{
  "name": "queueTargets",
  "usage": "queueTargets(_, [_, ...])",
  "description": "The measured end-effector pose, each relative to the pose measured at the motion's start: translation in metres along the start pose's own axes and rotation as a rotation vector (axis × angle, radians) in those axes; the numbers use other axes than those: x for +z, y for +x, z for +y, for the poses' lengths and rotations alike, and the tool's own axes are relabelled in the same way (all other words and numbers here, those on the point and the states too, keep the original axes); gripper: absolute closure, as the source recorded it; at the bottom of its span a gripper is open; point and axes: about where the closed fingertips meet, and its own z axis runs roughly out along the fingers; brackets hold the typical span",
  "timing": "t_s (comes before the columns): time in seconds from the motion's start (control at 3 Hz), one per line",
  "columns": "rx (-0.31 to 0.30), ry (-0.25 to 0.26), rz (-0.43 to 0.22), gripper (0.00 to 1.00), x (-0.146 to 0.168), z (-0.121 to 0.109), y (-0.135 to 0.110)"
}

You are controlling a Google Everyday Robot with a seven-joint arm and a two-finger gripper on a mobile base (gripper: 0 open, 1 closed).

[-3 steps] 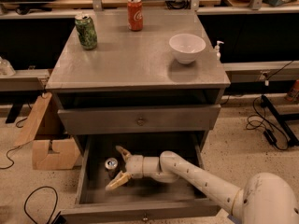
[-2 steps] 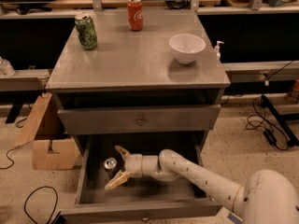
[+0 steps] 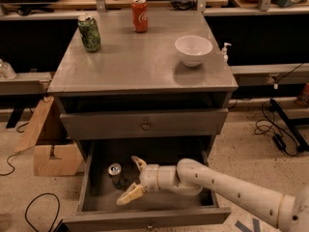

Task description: Place redbull can into middle drawer

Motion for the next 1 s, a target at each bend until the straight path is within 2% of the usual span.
queueTargets(0.33, [0.018,0.018,0.159,0.00,-0.054,0.056,-0.022])
queueTargets(0.67, [0.026,0.021,0.157,0.00,-0.057,0.054,-0.021])
queueTargets(1.0, [0.001,0.092,0.211,0.00,-0.109,0.037,-0.055])
